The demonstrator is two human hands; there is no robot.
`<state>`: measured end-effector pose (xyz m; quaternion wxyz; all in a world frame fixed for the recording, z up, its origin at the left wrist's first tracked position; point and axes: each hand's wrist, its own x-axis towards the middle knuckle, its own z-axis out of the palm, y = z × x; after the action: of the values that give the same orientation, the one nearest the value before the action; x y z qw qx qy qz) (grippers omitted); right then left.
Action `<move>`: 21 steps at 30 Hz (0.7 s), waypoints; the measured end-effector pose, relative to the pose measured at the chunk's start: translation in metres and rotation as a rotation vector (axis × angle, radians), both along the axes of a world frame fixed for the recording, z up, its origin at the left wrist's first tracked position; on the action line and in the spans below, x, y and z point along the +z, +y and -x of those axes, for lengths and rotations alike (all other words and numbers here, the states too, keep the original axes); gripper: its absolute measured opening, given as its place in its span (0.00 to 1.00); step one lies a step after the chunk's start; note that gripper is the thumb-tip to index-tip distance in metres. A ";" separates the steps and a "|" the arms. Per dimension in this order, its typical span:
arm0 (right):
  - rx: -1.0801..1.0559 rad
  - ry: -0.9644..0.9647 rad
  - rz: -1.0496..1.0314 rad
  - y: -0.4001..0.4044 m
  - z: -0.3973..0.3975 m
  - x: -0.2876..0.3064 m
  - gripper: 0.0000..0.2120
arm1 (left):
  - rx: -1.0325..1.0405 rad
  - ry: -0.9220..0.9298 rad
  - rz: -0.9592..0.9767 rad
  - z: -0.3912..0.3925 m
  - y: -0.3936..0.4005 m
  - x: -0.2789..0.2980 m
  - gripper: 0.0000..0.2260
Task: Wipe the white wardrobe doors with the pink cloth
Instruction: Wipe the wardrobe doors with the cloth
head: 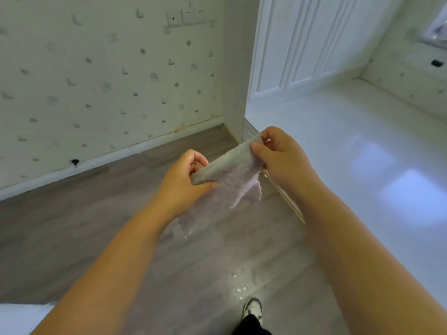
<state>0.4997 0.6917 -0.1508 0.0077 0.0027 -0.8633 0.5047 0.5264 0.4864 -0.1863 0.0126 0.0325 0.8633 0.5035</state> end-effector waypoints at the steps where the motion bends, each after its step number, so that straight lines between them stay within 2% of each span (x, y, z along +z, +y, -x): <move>1: -0.004 0.003 0.055 0.005 0.012 -0.001 0.07 | -0.005 0.027 -0.001 0.015 0.008 0.004 0.15; 8: -0.075 0.078 0.061 0.091 0.156 0.011 0.07 | -0.132 0.137 -0.090 0.171 0.095 0.014 0.17; 11: -0.064 0.093 0.085 0.129 0.208 0.027 0.06 | -0.116 0.338 0.158 0.236 0.130 0.019 0.18; 13: -0.004 0.161 0.107 0.147 0.234 0.038 0.04 | -0.102 0.412 0.253 0.277 0.152 0.018 0.11; 16: 0.125 0.250 0.125 0.162 0.278 0.042 0.03 | -0.061 0.264 0.173 0.340 0.204 0.018 0.06; 17: 0.157 0.256 0.084 0.164 0.290 0.038 0.03 | -0.013 0.188 0.054 0.355 0.223 0.022 0.02; 19: 0.219 0.263 0.007 0.168 0.316 0.029 0.02 | 0.070 0.044 -0.044 0.385 0.253 0.022 0.11; 21: 0.263 0.273 0.009 0.179 0.345 0.027 0.02 | -0.032 -0.054 -0.199 0.407 0.272 0.015 0.18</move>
<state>0.1548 0.8707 -0.1242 0.0588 0.1841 -0.8441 0.5002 0.1195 0.7580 -0.1714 0.0406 0.0337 0.8076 0.5873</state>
